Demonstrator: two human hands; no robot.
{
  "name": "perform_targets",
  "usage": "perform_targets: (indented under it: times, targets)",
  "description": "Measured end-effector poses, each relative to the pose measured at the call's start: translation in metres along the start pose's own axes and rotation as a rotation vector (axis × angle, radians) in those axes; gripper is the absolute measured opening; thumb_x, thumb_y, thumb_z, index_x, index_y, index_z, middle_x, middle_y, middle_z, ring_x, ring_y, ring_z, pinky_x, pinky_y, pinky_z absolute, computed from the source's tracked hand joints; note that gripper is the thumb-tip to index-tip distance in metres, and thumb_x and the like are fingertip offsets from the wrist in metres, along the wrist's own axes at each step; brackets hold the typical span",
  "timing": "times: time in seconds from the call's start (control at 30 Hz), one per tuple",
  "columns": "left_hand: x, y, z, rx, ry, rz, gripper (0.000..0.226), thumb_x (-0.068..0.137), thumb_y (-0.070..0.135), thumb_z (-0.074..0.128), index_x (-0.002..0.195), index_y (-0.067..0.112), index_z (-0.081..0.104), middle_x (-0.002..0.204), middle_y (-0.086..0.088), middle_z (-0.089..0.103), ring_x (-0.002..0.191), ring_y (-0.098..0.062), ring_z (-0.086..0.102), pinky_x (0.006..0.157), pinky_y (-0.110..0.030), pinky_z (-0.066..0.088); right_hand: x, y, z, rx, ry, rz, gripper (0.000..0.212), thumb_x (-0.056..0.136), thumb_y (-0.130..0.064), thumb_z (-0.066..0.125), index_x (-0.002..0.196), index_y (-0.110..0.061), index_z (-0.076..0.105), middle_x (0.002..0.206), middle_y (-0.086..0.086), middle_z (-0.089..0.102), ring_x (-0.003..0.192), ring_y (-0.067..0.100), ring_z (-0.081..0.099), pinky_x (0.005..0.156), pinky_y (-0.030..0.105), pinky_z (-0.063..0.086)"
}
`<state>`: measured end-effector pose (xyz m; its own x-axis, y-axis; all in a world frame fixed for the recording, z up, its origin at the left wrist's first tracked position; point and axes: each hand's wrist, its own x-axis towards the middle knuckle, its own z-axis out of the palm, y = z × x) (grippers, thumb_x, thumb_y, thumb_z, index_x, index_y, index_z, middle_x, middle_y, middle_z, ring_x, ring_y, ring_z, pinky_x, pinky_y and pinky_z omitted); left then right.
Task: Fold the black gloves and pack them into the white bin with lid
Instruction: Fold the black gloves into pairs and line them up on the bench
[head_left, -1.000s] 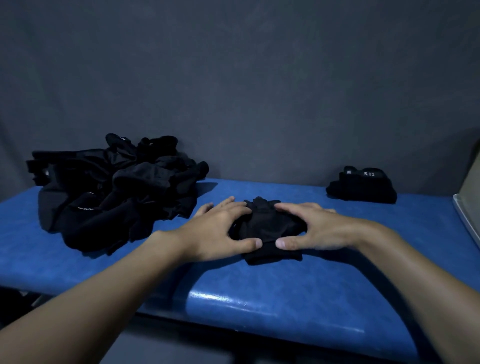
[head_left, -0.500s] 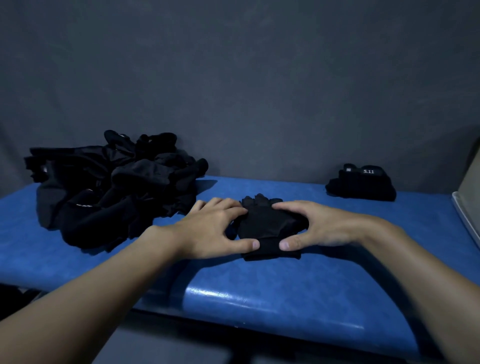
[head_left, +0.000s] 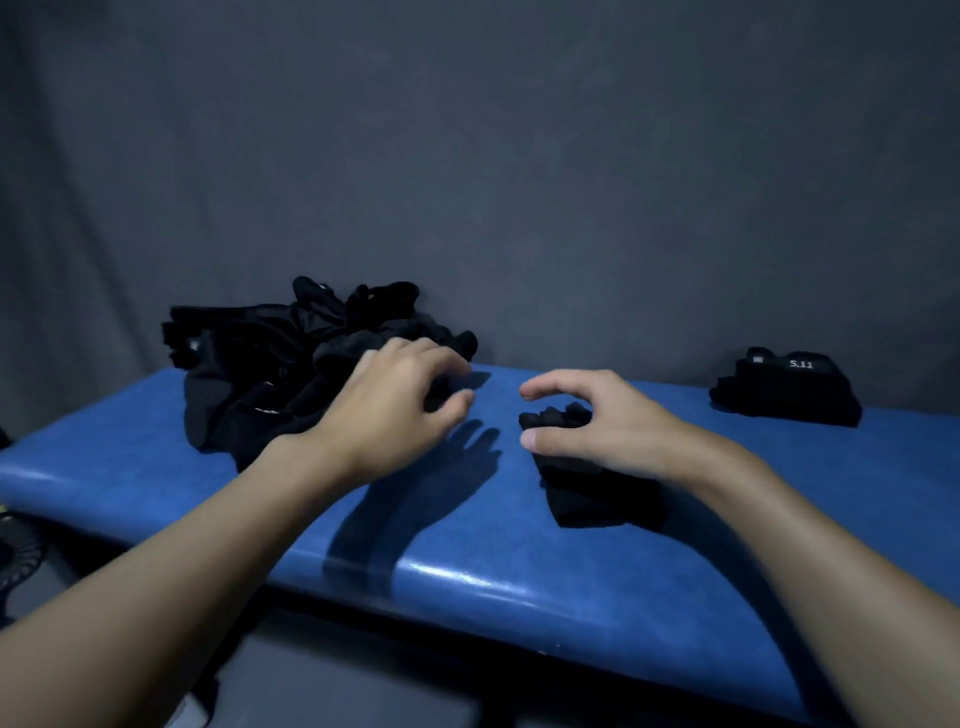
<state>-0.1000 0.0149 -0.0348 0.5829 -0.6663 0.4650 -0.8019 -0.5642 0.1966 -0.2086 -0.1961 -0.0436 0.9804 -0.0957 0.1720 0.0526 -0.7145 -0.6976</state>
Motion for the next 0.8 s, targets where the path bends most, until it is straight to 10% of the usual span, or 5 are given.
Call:
perform_targets:
  times: [0.23,0.47,0.8]
  targets:
    - [-0.014,-0.043,-0.031,0.074,0.216,-0.172,0.023,0.088,0.032,0.066,0.110,0.027,0.066,0.115,0.007,0.061,0.114,-0.023,0.050,0.097,-0.040,0.035,0.031,-0.031,0.048,0.063,0.011,-0.096,0.048,0.084,-0.033,0.074,0.130,-0.028,0.059,0.126,-0.016,0.060,0.120,-0.005,0.050,0.089,0.006,0.034]
    - [-0.019,-0.066,-0.038,0.016,0.205,-0.256,0.024,0.086,0.027,0.068,0.110,0.029,0.067,0.112,0.006,0.060,0.109,-0.021,0.058,0.097,-0.048,0.046,0.063,-0.053,0.080,0.195,0.000,-0.078,0.055,0.089,-0.029,0.070,0.138,-0.038,0.047,0.130,-0.003,0.055,0.124,0.011,0.049,0.098,0.024,0.036]
    - [-0.018,-0.069,-0.042,-0.118,0.356,-0.245,0.012,0.085,0.009,0.067,0.093,0.016,0.073,0.091,0.006,0.067,0.083,-0.007,0.061,0.071,-0.004,0.040,0.079,-0.068,0.093,0.311,0.053,-0.077,0.050,0.092,-0.014,0.063,0.140,-0.019,0.052,0.127,-0.007,0.055,0.121,0.010,0.052,0.102,0.028,0.045]
